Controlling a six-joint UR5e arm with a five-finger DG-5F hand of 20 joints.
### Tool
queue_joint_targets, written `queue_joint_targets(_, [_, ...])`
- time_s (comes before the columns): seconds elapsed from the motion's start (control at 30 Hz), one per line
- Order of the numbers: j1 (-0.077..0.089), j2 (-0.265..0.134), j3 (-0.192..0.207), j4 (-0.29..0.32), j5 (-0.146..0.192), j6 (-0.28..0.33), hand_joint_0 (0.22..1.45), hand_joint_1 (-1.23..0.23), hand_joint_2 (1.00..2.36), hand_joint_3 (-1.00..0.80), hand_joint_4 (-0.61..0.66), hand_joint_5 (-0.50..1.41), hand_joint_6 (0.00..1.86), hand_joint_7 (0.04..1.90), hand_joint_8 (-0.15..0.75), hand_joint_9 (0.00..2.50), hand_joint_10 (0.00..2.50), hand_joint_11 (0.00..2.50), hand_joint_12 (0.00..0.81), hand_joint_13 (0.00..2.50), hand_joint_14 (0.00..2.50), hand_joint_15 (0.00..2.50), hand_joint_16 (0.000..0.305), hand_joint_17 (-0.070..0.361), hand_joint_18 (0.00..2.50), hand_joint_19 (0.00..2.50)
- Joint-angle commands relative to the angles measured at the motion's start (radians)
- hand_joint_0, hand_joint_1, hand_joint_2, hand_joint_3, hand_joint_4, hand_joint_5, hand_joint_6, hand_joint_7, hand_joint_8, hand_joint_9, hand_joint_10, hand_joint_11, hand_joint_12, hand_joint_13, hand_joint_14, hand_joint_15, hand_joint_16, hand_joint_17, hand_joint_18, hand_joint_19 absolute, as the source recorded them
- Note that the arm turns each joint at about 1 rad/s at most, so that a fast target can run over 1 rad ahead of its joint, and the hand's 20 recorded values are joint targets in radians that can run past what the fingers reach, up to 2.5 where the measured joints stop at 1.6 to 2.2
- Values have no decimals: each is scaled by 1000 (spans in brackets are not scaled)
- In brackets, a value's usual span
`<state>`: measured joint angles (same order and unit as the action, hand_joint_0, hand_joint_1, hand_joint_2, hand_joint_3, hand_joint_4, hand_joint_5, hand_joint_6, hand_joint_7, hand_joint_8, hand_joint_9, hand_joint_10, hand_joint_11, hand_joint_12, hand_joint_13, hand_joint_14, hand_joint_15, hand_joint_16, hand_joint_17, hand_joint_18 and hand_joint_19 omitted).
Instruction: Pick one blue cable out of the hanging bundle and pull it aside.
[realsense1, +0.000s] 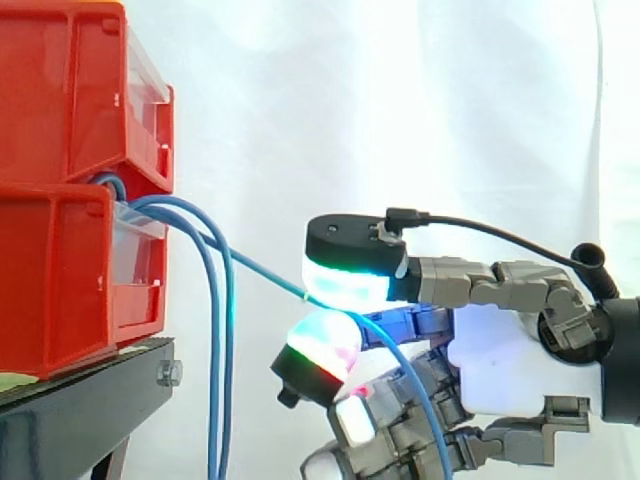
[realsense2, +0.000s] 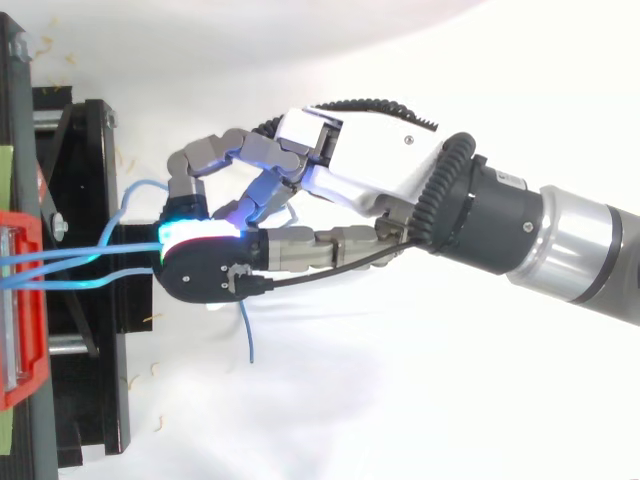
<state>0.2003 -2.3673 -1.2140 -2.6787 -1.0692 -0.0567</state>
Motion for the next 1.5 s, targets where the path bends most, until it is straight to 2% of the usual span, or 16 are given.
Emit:
queue_joint_targets(0.0, [1, 0, -7, 39, 0, 0, 549, -661, 1387, 136, 106, -97, 906, 1591, 389, 1117, 11, 614, 463, 965, 18, 656, 67, 152, 824, 592])
queue_joint_targets(0.37, [1, 0, -7, 31, 2, -2, 549, -663, 1385, 137, 103, -97, 906, 1588, 389, 1117, 13, 616, 460, 966, 18, 654, 67, 151, 824, 592])
queue_joint_targets(0.7, [1, 0, -7, -32, 3, -3, 550, -666, 1381, 134, 108, -97, 905, 1584, 393, 1117, 11, 613, 461, 965, 20, 657, 67, 151, 825, 592])
queue_joint_targets(1.47, [1, -1, -7, -33, 3, -3, 544, -645, 1381, 118, 117, -99, 904, 1585, 380, 1119, 13, 609, 468, 950, 19, 651, 68, 154, 818, 601])
